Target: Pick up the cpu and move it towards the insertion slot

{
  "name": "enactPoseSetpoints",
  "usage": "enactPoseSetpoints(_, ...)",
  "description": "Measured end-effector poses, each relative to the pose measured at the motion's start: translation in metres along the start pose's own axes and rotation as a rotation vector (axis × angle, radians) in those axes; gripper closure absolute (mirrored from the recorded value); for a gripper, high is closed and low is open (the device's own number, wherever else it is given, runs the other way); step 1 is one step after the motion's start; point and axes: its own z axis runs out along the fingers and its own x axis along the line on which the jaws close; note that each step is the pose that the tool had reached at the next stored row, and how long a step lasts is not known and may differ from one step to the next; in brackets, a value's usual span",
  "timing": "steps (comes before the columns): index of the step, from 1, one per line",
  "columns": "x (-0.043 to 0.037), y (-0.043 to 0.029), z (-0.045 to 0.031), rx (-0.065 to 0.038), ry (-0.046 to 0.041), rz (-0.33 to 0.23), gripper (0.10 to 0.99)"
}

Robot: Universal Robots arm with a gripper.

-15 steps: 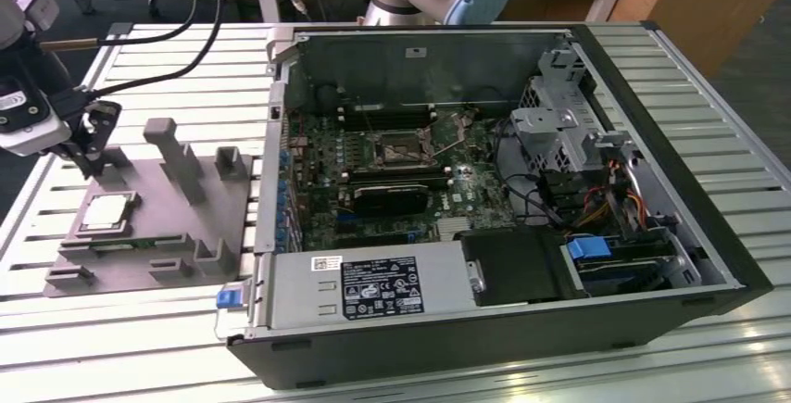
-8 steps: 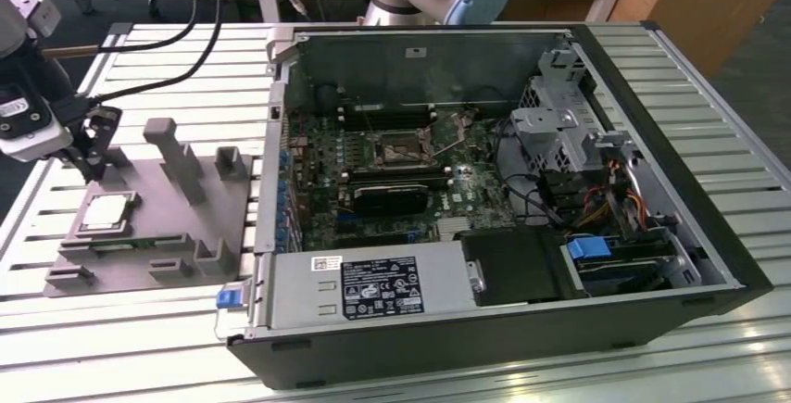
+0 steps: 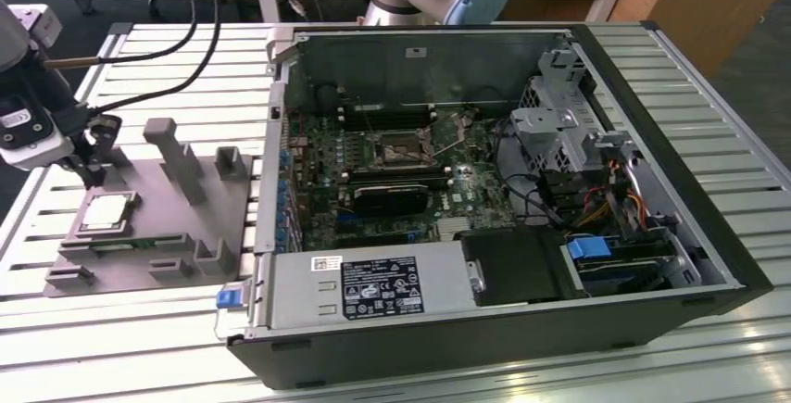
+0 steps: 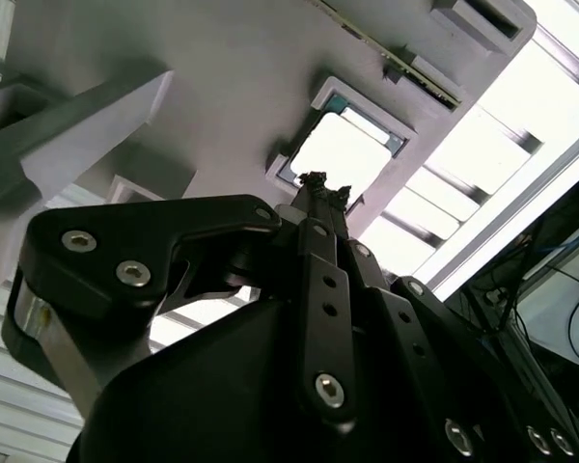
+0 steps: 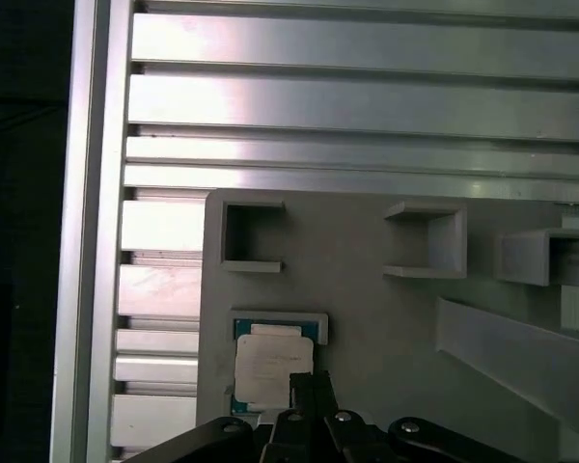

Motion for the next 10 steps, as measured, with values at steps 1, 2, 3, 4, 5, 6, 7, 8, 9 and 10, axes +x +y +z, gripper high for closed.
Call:
enactPoseSetpoints(1,0.0007,0.0,0.0016,0.0,-0.0001,0.0,0.984)
enactPoseSetpoints(2,0.0013,-0.0001,0.0034,0.0,-0.0001,0.0,0.984)
enactPoseSetpoints(3,0.002,-0.0001,0.0052,0.0,-0.0002,0.0,0.984)
enactPoseSetpoints(4,0.0027,-0.0002,0.0068,0.0,0.0,0.0,0.984)
enactPoseSetpoints(5,0.0035,-0.0003,0.0084,0.0,0.0001,0.0,0.984)
enactPoseSetpoints(6,0.0043,-0.0003,0.0099,0.0,0.0,0.0,0.984)
enactPoseSetpoints(7,0.005,-0.0004,0.0112,0.0,0.0,0.0,0.984)
enactPoseSetpoints(8,0.0057,-0.0005,0.0127,0.0,0.0,0.0,0.984)
enactPoseSetpoints(9,0.0063,-0.0006,0.014,0.0,-0.0001,0.0,0.984)
enactPoseSetpoints(10,0.0069,-0.0007,0.0152,0.0,0.0,0.0,0.984)
